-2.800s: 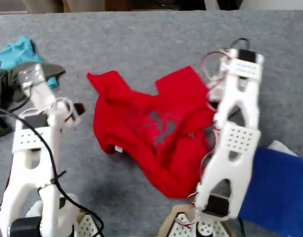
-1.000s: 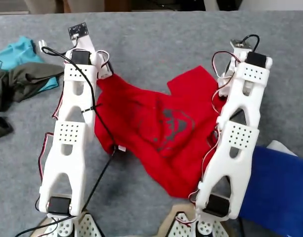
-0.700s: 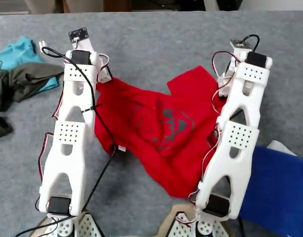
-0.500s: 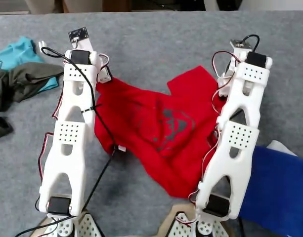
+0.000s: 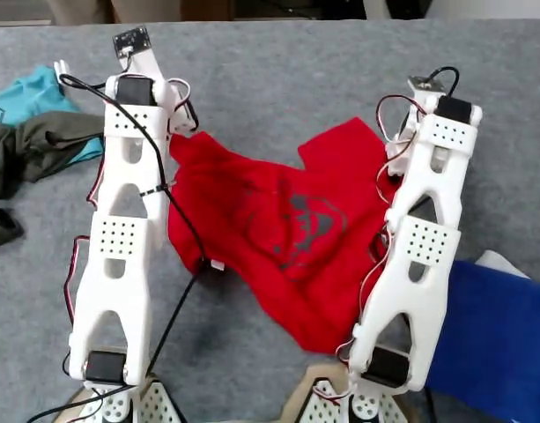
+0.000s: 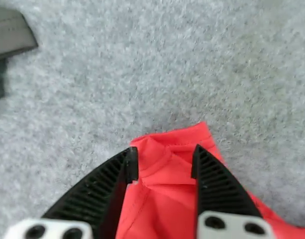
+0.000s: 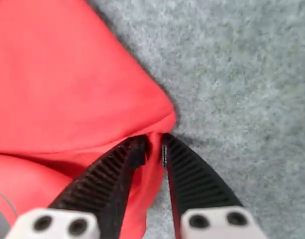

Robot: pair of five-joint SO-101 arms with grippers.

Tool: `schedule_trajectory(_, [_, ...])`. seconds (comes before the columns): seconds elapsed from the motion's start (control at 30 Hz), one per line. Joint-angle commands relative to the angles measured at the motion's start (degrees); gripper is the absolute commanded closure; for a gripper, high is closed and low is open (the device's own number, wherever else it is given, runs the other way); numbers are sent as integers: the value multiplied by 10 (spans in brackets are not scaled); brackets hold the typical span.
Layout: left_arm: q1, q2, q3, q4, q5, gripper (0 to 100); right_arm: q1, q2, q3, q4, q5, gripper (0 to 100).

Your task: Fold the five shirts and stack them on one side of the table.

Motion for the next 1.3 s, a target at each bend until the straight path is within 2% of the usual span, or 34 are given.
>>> schedule_trajectory(0.0, [-10, -40, 25, 3, -1, 810, -10, -2, -24, -4, 3, 917])
schedule_trajectory(0.33, [-22, -40, 35, -1, 6, 818, -10, -2, -24, -4, 3, 917])
schedule_trajectory(0.53, [-13, -32, 40, -15, 74, 939, -10, -2, -25, -4, 3, 917])
schedule_trajectory(0.77, [-3, 8, 40, -35, 113, 984, -9, -2, -25, -4, 3, 917])
schedule_trajectory(1.0, [0, 9, -55, 16, 111, 981, -9, -2, -65, 0, 3, 917])
schedule_trajectory(1.13, [2, 9, -53, 18, 110, 971, -10, -2, -89, 1, 3, 917])
schedule_trajectory(1.27, [-3, 9, -30, 25, 110, 858, -10, -2, -90, 5, 3, 917])
